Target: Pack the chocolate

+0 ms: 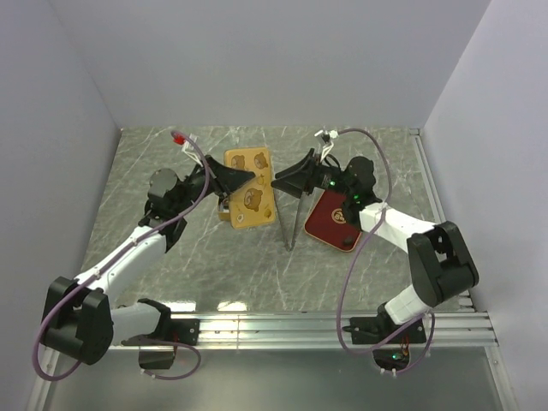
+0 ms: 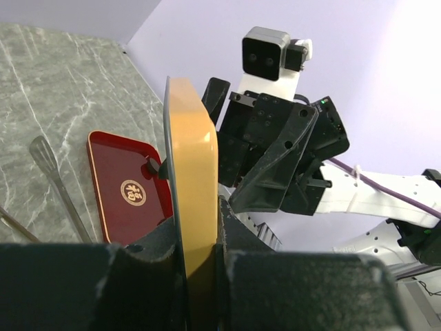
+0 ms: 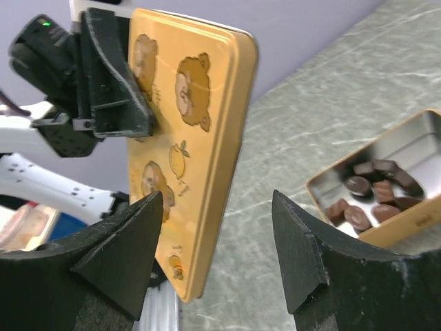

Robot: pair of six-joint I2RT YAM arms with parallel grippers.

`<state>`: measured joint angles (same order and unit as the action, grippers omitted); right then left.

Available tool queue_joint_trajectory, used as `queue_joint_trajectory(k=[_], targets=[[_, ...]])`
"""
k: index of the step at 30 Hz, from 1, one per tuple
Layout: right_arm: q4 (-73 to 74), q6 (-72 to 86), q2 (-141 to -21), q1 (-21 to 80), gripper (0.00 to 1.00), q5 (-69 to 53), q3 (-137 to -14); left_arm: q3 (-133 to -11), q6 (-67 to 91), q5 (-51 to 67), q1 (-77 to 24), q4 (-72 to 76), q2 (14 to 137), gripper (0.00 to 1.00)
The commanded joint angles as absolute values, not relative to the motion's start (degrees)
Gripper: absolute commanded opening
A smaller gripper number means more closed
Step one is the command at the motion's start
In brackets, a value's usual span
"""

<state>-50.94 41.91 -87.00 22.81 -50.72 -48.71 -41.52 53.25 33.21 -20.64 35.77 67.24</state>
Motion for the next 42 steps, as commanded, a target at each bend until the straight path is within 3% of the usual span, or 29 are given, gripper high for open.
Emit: queue_joint_trajectory(k=[1, 10, 12, 13, 17, 18, 25, 33, 38, 42], targets=[[-62.30, 47.72, -88.94, 22.68, 0.71, -54.40, -48.87, -45.17, 52.82, 34.98, -20.65, 39.02, 67.59, 0.01], [-73.30, 53.70, -93.69, 24.69, 0.66, -57.39, -48.43, -45.52, 53.61, 36.47, -20.65, 42.10, 70.66, 0.01], [-73.39, 53.88, -93.52, 24.87, 0.57, -58.09, -48.51, -46.23, 53.70, 37.17, -20.57, 42.45, 72.24, 0.01], [-73.13, 53.88, -93.43, 25.22, 0.45, -58.62, -48.78, -46.58, 53.88, 37.26, -20.48, 42.63, 72.94, 0.01], [-73.21, 54.67, -92.38, 25.49, 0.29, -59.41, -48.34, -47.46, 55.19, 38.58, -19.86, 44.55, 75.93, 0.08], [-72.69, 54.58, -92.11, 25.58, 0.27, -59.33, -48.34, -47.55, 55.46, 38.67, -19.78, 44.56, 76.81, 0.15], [-75.56, 58.78, -93.69, 27.60, 0.10, -59.06, -49.92, -46.32, 56.08, 39.11, -18.55, 45.44, 77.70, 0.33], [-86.12, 66.44, -97.55, 27.95, 0.08, -58.10, -49.66, -43.51, 54.40, 38.93, -17.58, 44.12, 74.62, 0.45], [-88.24, 68.82, -99.58, 28.65, 0.09, -56.96, -50.89, -41.84, 56.07, 40.16, -16.17, 46.49, 74.35, 0.46], [-86.93, 67.77, -99.76, 30.05, 0.15, -56.17, -51.76, -40.78, 58.35, 41.48, -15.82, 49.92, 75.32, 0.44]])
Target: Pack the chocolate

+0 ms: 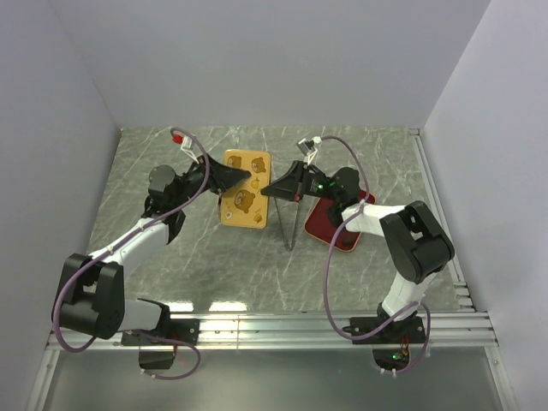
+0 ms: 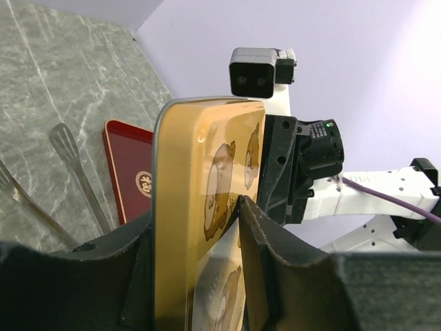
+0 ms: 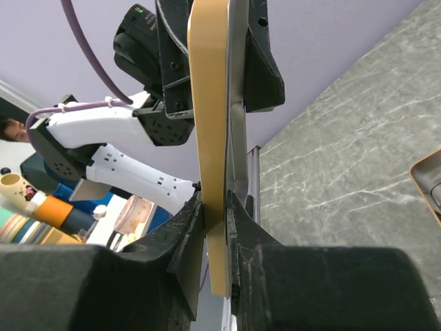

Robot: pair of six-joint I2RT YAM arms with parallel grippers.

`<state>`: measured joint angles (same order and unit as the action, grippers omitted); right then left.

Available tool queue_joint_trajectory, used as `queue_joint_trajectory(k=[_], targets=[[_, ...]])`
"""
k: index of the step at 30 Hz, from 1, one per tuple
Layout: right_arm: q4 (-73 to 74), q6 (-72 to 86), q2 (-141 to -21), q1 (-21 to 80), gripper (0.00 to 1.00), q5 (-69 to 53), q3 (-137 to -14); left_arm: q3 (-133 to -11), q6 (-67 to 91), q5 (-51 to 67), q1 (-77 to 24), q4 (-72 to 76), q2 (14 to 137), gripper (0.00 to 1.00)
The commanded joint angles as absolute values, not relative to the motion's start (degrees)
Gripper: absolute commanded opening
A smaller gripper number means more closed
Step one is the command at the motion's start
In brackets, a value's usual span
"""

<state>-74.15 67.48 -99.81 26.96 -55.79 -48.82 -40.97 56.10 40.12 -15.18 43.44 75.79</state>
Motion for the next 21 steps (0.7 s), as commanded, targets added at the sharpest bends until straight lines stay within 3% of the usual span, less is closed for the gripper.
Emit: queue_joint_trajectory(k=[1, 15, 21], targets=[[-84.66, 66.11, -99.58, 30.23, 0.18, -55.90, -51.94, -40.43, 58.79, 41.66, -15.82, 50.62, 75.50, 0.43], [-73.92, 58.62, -100.11, 32.52, 0.25, -53.44, -54.23, -39.20, 59.15, 40.69, -15.82, 52.29, 75.67, 0.43], [-74.36, 59.59, -101.34, 32.61, 0.07, -53.88, -55.10, -39.46, 58.45, 41.13, -15.73, 51.68, 76.91, 0.47]])
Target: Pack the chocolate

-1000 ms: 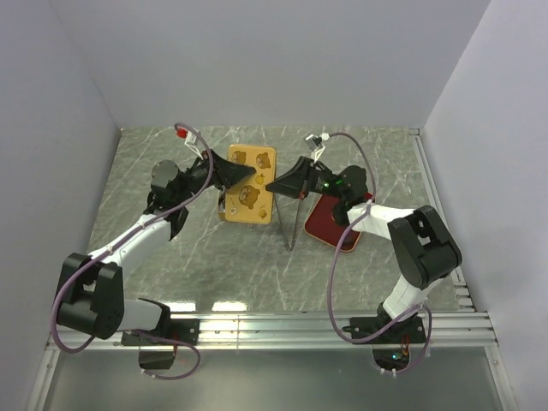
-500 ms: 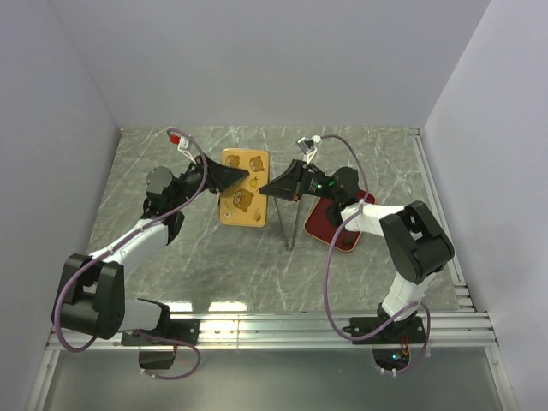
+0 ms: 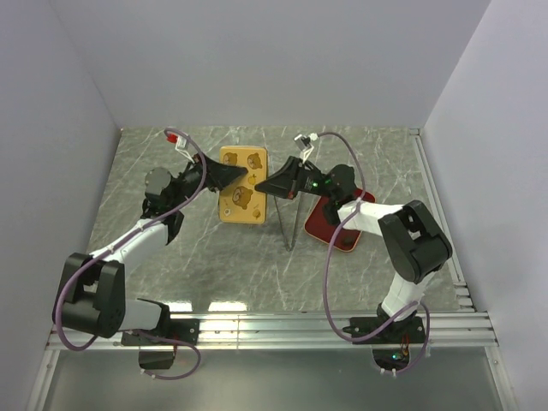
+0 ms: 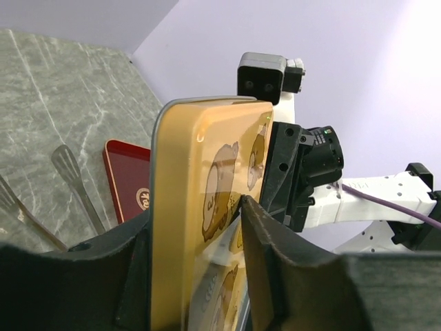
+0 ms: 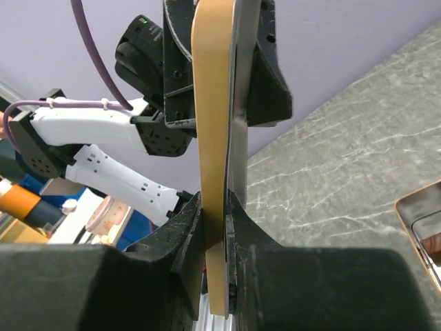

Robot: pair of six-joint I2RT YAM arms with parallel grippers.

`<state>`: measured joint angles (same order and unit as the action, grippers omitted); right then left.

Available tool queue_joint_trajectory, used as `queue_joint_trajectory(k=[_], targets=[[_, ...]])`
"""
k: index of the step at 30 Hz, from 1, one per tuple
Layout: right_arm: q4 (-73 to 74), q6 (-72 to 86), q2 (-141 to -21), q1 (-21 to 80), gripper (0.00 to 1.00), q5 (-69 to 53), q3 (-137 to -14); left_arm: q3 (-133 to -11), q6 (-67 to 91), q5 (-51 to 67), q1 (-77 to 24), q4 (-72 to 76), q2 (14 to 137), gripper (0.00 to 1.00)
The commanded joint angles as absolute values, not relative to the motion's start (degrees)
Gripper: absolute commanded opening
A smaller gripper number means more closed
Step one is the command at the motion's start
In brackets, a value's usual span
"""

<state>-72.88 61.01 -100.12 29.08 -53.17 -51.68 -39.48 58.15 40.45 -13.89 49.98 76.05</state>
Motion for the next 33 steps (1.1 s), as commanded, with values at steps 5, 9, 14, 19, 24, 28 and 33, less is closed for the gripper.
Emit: queue_joint_trajectory(k=[5, 9, 14, 19, 24, 28, 33], targets=[[-74.18, 60.73, -102.39, 32.17, 0.05, -52.39, -55.63, -40.25, 51.88, 39.21, -14.86, 43.35, 74.62, 0.64], [-75.05, 62.13, -103.53, 31.12, 0.03, -50.19, -56.25, -39.03, 47.46, 35.95, -13.36, 35.43, 71.72, 0.74], [-77.78, 64.86, -104.68, 30.06, 0.03, -48.52, -56.16, -35.95, 43.87, 31.56, -12.48, 30.51, 66.98, 0.83], [-76.47, 64.43, -105.21, 29.80, 0.03, -47.11, -56.78, -33.67, 43.59, 32.43, -9.77, 29.61, 65.22, 0.87], [-74.18, 63.02, -105.47, 29.18, 0.03, -46.14, -56.86, -31.56, 42.63, 31.64, -6.69, 29.26, 63.55, 0.90], [-70.41, 60.74, -106.52, 29.09, 0.03, -44.83, -57.65, -28.92, 44.73, 36.98, -4.75, 35.32, 64.59, 0.91], [-66.55, 60.29, -109.86, 28.92, 0.03, -42.02, -59.85, -29.97, 47.37, 39.72, -3.69, 42.08, 70.48, 0.90]])
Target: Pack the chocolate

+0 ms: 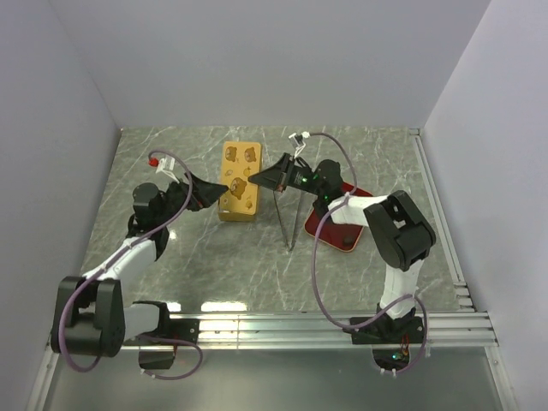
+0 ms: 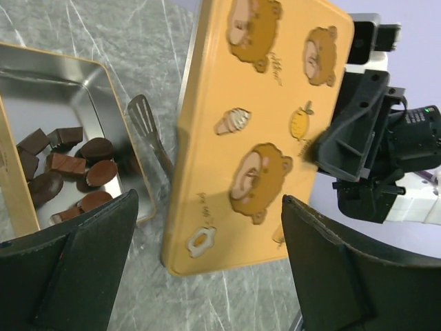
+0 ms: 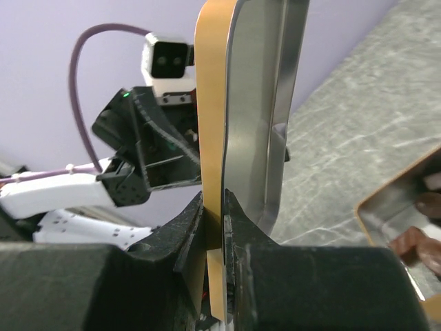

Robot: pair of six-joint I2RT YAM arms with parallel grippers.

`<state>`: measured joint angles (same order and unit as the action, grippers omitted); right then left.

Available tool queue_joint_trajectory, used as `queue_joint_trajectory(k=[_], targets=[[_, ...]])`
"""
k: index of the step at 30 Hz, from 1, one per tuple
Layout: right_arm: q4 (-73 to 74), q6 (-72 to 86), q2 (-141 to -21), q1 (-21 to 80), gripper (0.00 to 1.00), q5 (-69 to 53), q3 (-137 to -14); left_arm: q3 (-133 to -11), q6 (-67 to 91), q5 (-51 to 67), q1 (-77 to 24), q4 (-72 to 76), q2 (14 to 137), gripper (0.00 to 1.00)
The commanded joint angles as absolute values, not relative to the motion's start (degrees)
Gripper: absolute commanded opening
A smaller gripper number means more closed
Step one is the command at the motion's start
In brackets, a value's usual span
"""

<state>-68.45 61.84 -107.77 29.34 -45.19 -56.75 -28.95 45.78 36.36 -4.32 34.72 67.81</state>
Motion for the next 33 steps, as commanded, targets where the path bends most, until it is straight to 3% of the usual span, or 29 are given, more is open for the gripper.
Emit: queue_joint_trajectory(k=[1, 20, 33], targets=[[-65.58, 60.29, -110.39, 28.83, 0.03, -41.66, -60.38, -29.80, 48.42, 40.07, -3.52, 43.67, 72.84, 0.90], [-56.17, 61.26, -122.34, 26.46, 0.03, -38.41, -67.06, -32.52, 41.48, 29.71, -3.34, 38.67, 80.77, 0.88], [-37.37, 53.26, -124.01, 24.79, 0.06, -34.98, -69.78, -34.19, 40.43, 27.51, -4.57, 39.55, 87.10, 0.87]])
